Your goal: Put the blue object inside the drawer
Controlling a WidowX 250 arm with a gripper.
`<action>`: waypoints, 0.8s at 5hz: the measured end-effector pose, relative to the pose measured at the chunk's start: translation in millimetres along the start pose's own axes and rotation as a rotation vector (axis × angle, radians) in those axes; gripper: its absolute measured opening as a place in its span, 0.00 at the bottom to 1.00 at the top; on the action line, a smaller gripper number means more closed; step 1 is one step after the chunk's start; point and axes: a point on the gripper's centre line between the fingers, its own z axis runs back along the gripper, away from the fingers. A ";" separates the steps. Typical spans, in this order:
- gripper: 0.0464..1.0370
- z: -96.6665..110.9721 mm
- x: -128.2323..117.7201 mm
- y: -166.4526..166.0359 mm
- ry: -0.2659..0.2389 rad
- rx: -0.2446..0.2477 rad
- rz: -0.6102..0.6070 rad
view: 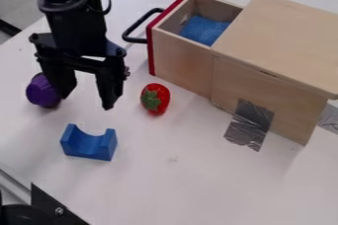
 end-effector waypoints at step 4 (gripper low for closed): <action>0.96 -23.6 3.9 5.8 -0.037 -0.038 0.201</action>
